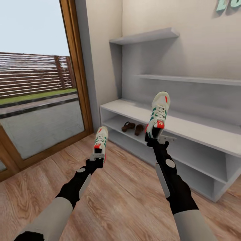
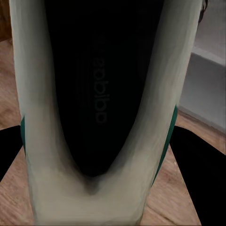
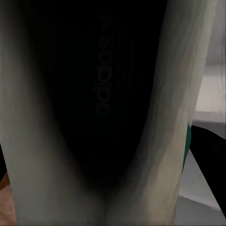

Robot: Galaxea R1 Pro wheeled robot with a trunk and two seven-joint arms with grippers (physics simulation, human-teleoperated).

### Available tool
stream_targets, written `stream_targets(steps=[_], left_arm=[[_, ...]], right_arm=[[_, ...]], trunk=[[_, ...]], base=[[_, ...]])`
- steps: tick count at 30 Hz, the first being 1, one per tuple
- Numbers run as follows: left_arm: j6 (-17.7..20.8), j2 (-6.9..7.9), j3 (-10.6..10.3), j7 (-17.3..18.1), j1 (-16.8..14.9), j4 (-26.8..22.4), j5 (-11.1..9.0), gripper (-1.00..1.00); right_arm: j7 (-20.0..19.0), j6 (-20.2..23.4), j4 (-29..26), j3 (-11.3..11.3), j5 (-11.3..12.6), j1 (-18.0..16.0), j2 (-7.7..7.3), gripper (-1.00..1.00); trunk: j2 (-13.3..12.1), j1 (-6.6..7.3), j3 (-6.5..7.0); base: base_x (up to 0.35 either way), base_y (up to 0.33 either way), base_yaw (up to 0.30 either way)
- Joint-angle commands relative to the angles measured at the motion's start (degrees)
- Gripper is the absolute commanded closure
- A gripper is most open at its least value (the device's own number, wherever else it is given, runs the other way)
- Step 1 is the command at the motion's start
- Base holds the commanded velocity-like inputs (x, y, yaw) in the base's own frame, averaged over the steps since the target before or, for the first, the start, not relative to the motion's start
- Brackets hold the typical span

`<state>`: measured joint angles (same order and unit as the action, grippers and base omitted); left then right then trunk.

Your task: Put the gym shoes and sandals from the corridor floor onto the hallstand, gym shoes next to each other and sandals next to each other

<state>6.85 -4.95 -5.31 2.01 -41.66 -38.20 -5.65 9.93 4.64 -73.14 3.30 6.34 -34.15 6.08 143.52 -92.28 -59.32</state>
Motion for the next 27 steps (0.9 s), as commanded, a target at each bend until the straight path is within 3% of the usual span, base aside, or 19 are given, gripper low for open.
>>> stream_targets(steps=[1, 27], left_arm=[[0.36, 0.03, -0.05, 0.09, 0.0, -0.12, -0.59, 1.0], [0.36, 0.03, -0.05, 0.09, 0.0, -0.13, -0.59, 1.0]], right_arm=[[0.36, 0.2, -0.07, 0.13, 0.6, -0.04, -0.01, 1.0], [0.36, 0.19, -0.07, 0.13, 0.6, -0.04, -0.01, 1.0]], trunk=[[0.02, 0.01, -0.04], [0.02, 0.01, 0.42]], base=[[0.006, 0.01, -0.278], [0.0, 0.116, -0.279]])
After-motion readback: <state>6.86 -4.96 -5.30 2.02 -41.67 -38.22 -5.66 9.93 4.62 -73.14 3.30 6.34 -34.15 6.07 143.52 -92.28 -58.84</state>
